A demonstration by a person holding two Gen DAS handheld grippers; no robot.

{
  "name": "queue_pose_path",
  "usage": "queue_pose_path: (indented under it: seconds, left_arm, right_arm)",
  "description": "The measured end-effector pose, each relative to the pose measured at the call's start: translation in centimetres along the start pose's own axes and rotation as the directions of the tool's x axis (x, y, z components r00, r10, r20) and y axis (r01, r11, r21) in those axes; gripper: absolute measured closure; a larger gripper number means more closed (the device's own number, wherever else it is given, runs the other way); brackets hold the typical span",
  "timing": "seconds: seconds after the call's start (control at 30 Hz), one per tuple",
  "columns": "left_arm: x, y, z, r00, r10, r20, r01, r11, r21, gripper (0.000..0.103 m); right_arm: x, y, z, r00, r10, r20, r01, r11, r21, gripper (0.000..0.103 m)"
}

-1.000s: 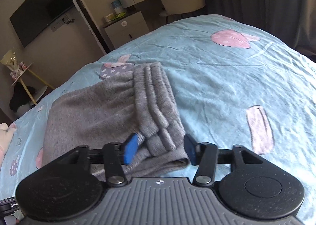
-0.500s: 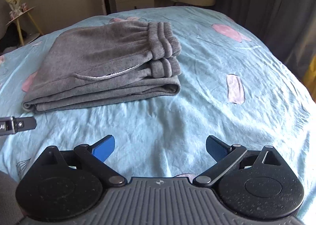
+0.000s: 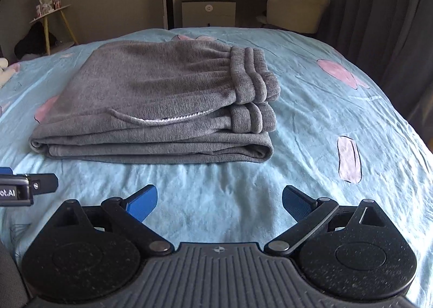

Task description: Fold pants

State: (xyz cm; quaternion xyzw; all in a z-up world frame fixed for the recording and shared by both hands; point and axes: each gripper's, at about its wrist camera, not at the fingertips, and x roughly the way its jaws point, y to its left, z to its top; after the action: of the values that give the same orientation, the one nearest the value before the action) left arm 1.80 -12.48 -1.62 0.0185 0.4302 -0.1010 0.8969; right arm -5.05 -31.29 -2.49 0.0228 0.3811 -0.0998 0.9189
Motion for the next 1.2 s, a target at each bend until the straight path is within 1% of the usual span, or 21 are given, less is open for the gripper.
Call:
queue_pose_path:
  seconds: [0.03,0.13,0.27,0.47,0.87,1.2]
  left_arm:
    - [0.1,0.0,0.0,1.000,-0.009,-0.003,0.009,1.000,-0.001,0.002]
    - [0.4,-0.4,-0.1,1.000,0.006,-0.015,-0.006,1.000,0.013,0.002]
    - [0.5,-0.9,-0.3,1.000,0.016,-0.024,-0.015,0.999,0.037,0.002]
    - [0.6,-1.0,-0.4,0.999,0.030,-0.038,-0.029,0.999,0.037,0.002]
    - [1.1,-1.2,-0.6,0.997,0.047,-0.063,-0.044,0.998,0.048,0.002]
    - [1.2,-1.1,-0.5,0.997,0.044,-0.068,-0.041,0.998,0.038,0.002]
  right_arm:
    - [0.0,-0.2,-0.1,1.000,0.010,-0.008,-0.010,1.000,0.006,0.004]
    - [-0.2,-0.8,-0.3,0.999,0.036,-0.004,-0.036,0.999,0.038,0.004]
    - [-0.7,-0.7,-0.5,0.999,0.031,0.022,-0.031,0.999,0.024,0.004]
    - [-1.2,-0.1,-0.6,0.998,0.036,0.048,-0.035,0.999,-0.022,0.004]
    - [-1.5,-1.2,-0.5,0.997,0.050,0.055,-0.053,0.998,0.042,0.004]
    - [-1.7,-1.2,-0.5,0.996,0.056,0.064,-0.058,0.997,0.042,0.004]
